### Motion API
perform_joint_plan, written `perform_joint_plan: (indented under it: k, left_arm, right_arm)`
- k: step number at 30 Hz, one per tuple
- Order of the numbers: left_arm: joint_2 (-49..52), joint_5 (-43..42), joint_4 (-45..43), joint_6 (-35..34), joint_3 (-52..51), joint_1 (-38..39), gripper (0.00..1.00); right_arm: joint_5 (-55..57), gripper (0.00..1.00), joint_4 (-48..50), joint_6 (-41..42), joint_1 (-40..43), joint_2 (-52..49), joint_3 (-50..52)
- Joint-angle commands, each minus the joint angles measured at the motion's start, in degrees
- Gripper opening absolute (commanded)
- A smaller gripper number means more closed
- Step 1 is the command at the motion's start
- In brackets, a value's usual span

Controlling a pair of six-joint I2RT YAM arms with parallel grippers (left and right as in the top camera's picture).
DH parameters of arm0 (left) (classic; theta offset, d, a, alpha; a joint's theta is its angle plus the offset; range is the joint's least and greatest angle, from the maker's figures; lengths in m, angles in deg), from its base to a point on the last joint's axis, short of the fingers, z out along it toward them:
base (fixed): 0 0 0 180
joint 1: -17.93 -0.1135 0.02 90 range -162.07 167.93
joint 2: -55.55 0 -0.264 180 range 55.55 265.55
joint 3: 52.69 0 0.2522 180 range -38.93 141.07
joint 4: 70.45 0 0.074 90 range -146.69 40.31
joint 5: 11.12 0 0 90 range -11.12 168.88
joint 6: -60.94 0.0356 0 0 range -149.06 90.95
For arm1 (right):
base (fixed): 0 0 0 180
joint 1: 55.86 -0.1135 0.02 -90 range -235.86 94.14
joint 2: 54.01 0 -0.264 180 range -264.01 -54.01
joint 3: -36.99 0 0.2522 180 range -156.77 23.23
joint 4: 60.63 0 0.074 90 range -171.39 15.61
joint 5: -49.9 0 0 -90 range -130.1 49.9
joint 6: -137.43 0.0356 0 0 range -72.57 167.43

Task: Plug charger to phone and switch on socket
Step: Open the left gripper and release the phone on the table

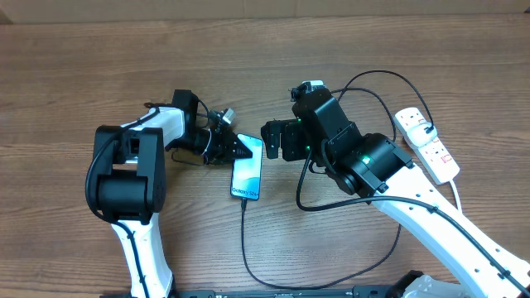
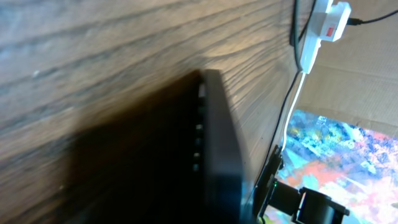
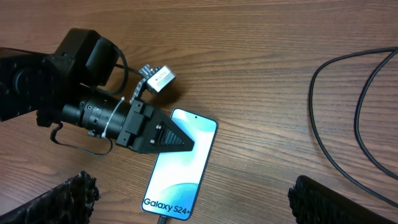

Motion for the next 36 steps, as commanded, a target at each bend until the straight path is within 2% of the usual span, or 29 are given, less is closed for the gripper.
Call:
perform_joint_plan:
  k: [1,5,7,9,16,26,36]
  left_arm:
    - [1.7,2.9,0.4,0.9,0.3,0.2,0.28]
    - [1.7,11.6,1.6,-1.2,0.3,0.2,0.31]
    - [1.7,18.6,1.7,-2.0,0.3,0.2,0.35]
    - [1.7,21.3,2.5,-2.8,0.3,0.2,0.37]
    - [1.7,27.6,3.3,-3.1,0.3,0.2,0.42]
    - [1.7,36.3,4.6,-4.3,0.3,1.5,0.43]
    - [1.7,38.7,4.7,-4.3,0.3,2.8,0.49]
  right_arm:
    - [0.1,1.00,0.2,-0.1,0.1,0.7,-1.1]
    - [0.1,1.00,0.7,-0.1,0.1,0.7,-1.1]
    - [0.1,1.00,0.8,-0.1,0.1,0.7,-1.1]
    - [0.1,1.00,1.2,0.1,0.1,0.7,-1.1]
    - [0.1,1.00,3.0,0.1,0.1,0.7,-1.1]
    - [-0.4,1.00,2.9,0.1,0.1,0.7,-1.1]
    - [-0.4,1.00,2.8,0.1,0.1,0.7,-1.1]
